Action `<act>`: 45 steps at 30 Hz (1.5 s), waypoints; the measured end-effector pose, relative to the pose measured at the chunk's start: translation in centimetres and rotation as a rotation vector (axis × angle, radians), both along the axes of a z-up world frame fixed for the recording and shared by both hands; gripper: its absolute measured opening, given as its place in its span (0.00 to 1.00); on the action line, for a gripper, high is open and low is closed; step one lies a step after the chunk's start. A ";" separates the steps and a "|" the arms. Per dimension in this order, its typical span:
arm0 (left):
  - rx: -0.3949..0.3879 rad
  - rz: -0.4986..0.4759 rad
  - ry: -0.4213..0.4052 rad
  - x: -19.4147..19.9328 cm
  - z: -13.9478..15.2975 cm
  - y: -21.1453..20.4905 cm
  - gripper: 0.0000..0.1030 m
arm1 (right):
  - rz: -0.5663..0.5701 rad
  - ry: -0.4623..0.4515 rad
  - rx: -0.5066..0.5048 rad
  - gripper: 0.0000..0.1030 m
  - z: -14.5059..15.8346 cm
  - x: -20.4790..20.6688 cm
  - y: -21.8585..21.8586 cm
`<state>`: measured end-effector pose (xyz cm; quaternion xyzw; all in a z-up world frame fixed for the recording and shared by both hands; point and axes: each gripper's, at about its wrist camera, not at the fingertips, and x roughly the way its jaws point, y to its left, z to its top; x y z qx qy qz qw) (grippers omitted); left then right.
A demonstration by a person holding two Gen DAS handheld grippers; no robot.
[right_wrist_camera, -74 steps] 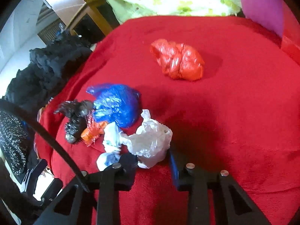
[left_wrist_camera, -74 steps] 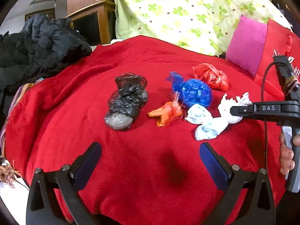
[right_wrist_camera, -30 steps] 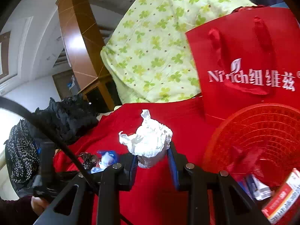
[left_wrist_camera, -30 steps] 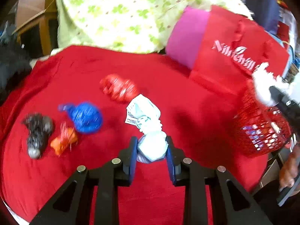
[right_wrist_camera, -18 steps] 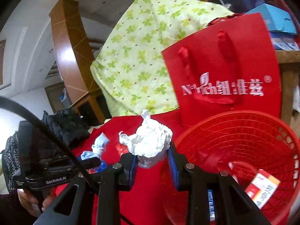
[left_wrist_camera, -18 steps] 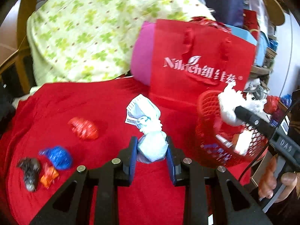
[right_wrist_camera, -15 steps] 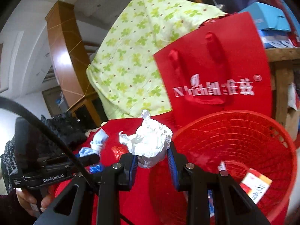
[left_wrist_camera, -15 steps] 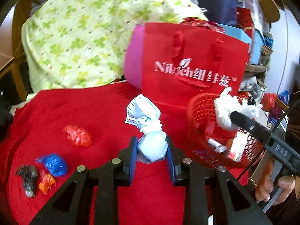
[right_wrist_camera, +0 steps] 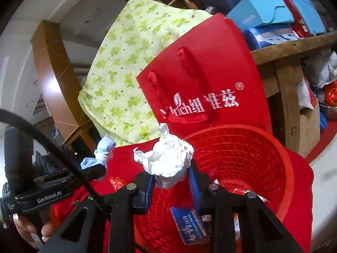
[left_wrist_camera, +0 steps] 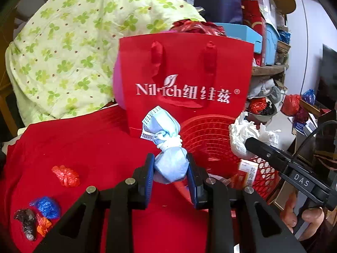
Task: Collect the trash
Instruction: 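Carry the face mask and white tissue over the red mesh basket, then open both tools to drop the mask and tissue into the basket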
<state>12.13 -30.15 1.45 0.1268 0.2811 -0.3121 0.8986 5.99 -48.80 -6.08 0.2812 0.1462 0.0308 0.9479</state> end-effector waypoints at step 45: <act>0.024 -0.065 0.082 0.2 -3.3 -3.9 0.50 | -0.085 0.105 0.120 0.37 -1.9 0.3 -2.8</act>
